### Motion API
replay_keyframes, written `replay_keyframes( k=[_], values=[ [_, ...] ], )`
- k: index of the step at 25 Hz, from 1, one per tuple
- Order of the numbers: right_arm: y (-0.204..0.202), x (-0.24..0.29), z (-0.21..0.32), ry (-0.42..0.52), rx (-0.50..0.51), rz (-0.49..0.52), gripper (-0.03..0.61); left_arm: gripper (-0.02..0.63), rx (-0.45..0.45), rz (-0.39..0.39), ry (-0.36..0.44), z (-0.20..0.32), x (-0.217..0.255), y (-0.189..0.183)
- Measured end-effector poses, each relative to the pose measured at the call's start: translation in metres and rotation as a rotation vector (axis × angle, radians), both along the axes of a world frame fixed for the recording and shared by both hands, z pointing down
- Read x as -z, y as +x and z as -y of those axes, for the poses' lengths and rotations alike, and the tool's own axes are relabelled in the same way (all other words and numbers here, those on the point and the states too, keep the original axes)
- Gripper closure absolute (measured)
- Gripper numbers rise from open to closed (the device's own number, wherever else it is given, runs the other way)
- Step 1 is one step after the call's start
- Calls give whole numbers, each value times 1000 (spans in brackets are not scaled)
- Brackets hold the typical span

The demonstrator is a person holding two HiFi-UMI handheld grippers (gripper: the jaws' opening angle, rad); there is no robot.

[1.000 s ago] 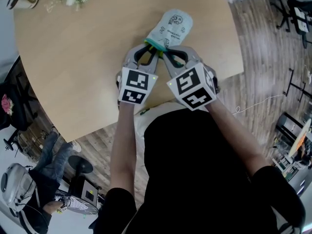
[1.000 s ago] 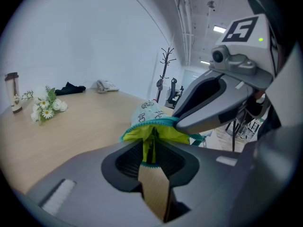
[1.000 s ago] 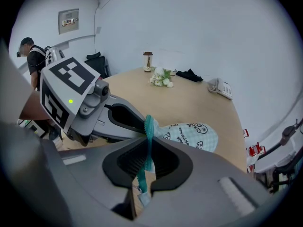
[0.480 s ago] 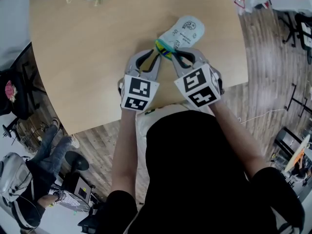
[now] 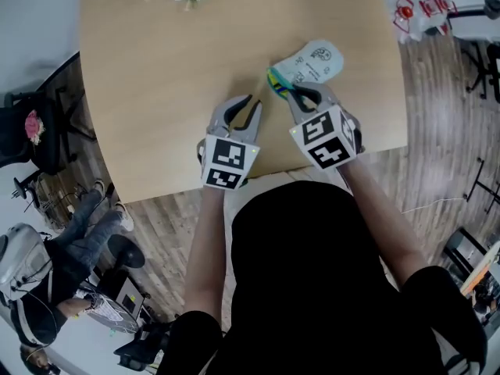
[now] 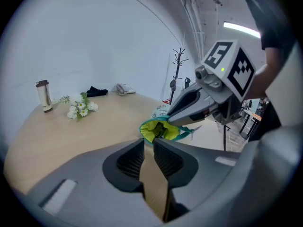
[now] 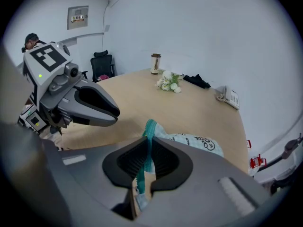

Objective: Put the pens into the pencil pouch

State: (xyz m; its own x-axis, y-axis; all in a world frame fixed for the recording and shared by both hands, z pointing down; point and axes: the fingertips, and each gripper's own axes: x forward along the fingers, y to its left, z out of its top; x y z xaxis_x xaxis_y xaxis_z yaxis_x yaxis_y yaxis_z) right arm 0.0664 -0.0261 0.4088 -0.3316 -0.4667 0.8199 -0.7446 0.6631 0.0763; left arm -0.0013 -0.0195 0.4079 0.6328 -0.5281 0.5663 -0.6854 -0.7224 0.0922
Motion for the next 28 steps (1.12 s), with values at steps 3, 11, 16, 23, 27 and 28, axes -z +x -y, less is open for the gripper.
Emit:
replay_keyframes(
  k=[3,11,16,23,27,28],
  values=[
    [-3,-2,-1,7,8,-1,543,559,21,5,-4,-4,5,-9],
    [-7,-8,-5,9,31,2,543,580,47,32,5,-11,20,-21],
    [-11,-12,-6,4,41,1,543,591,85,15,3,-15,30,-28],
    [-10,-14,-7,3,58,6,545,615,120,9,24,-16,39,-30],
    [-9,-13,-9,-2,60,4,545,615,130,6,33,-15,41,-33],
    [-9,-13,-9,-4,61,5,545,615,131,5,34,-14,41,-33]
  ],
)
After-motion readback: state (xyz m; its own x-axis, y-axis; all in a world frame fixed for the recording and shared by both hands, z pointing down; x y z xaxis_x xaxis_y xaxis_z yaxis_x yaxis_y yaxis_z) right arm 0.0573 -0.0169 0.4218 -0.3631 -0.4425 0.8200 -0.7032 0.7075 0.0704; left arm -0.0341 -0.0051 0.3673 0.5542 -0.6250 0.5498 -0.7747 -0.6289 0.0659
